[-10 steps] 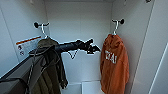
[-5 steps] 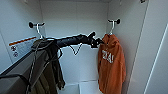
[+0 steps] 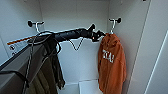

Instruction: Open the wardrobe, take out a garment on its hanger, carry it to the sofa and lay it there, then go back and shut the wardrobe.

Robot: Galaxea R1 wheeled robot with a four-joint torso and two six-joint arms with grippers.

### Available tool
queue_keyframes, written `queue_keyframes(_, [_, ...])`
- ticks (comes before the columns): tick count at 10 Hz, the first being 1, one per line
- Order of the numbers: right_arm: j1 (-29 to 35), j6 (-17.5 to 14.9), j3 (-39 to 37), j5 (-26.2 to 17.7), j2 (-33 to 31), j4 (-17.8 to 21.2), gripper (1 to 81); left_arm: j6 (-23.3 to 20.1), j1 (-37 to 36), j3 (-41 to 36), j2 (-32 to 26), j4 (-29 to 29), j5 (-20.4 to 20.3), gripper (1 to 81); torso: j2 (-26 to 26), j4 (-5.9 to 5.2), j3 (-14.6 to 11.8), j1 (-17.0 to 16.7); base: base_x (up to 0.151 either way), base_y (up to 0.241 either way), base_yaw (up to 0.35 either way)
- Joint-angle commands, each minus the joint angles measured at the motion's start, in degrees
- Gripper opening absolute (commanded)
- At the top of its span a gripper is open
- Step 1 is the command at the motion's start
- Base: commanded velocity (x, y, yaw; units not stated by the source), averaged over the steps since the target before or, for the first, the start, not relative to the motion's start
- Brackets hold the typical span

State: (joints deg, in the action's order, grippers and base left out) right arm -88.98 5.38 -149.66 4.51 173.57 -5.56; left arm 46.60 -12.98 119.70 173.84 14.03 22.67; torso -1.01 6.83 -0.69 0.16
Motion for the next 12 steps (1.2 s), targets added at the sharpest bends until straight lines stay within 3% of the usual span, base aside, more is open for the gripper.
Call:
queue_keyframes(1, [3.15, -0.01, 0.44, -2.75, 0.58, 0.46, 81.1, 0.15, -12.28, 0.54, 0.46, 3.1, -3.15, 81.1, 0.0, 0.0, 0.0, 0.0, 0.0, 0.0, 0.0])
queue_keyframes(3, [2.97, -0.01, 0.44, -2.66, 0.58, 0.55, 81.1, 0.15, -12.28, 1.06, 1.52, 3.46, -5.8, 81.1, 0.0, 0.0, 0.0, 0.0, 0.0, 0.0, 0.0])
queue_keyframes(6, [2.62, 0.07, 0.52, -2.58, 0.66, 0.72, 81.1, 0.15, -12.28, 6.85, 5.9, 3.63, -6.41, 81.1, 0.0, 0.0, 0.0, 0.0, 0.0, 0.0, 0.0])
queue_keyframes(8, [2.27, 0.16, 0.44, -2.49, 0.84, 0.81, 81.1, 0.15, -12.28, 8.35, 6.87, 3.46, -9.49, 81.1, 0.02, 0.0, 0.0, 0.0, 0.0, 0.0, 0.0])
queue_keyframes(12, [1.47, 0.34, 0.44, -2.4, 0.84, 1.6, 81.1, 0.24, -12.28, 12.67, 9.78, 3.46, -10.02, 81.1, 0.02, 0.0, 0.0, 0.0, 0.0, 0.0, 0.0])
